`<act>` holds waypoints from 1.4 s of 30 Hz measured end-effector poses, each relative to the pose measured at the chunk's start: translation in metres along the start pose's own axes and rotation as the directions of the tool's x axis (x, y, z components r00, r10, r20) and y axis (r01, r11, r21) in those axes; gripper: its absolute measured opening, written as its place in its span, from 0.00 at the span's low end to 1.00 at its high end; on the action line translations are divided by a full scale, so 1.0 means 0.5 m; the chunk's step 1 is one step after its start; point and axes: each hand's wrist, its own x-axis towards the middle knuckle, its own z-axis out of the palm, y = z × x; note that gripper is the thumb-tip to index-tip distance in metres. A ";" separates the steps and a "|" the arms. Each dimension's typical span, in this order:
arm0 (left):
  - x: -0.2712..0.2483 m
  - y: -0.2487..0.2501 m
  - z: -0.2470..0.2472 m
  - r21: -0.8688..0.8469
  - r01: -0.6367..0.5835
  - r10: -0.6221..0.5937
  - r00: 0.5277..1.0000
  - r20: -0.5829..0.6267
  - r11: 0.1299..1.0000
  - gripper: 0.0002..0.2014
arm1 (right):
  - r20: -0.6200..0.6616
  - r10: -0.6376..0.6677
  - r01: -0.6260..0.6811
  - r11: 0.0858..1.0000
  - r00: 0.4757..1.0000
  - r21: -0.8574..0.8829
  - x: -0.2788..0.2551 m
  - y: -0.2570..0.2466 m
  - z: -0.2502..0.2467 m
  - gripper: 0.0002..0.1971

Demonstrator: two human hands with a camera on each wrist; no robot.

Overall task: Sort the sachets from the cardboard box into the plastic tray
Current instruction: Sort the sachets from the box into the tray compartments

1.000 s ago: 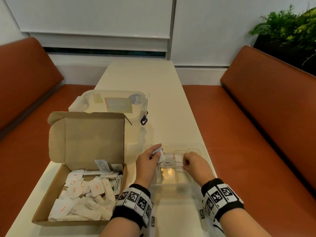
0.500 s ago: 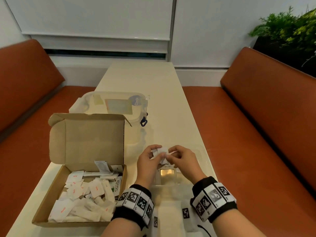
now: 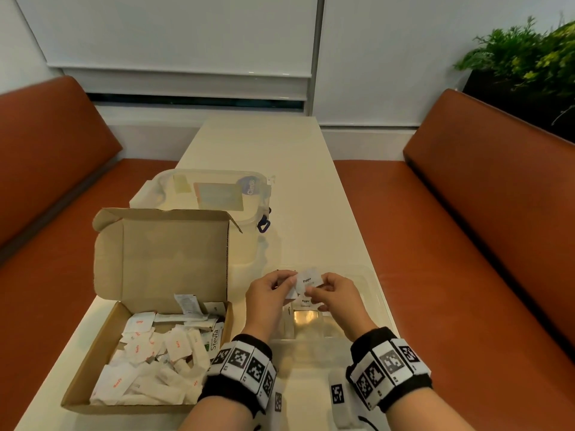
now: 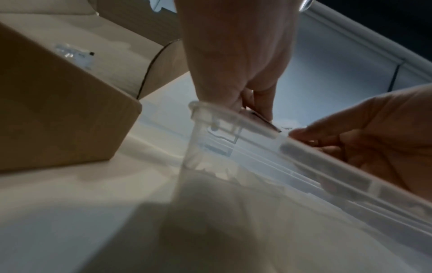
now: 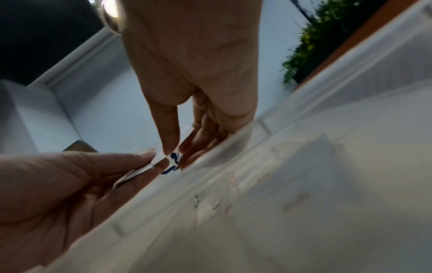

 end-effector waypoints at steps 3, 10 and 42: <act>0.002 0.006 -0.003 0.086 -0.035 0.033 0.999 0.027 0.996 0.09 | -0.050 -0.144 0.129 0.967 0.988 -0.220 0.005 -0.008 -0.007 0.13; -0.004 0.002 -0.001 0.110 -0.024 0.029 0.998 -0.049 0.994 0.08 | -0.044 -0.153 0.125 0.915 0.987 -0.384 0.027 -0.014 -0.006 0.03; 0.009 -0.010 -0.019 -0.022 -0.001 0.000 1.000 -0.031 1.000 0.25 | -0.017 -0.345 0.208 0.602 0.938 -0.771 0.039 0.036 0.033 0.10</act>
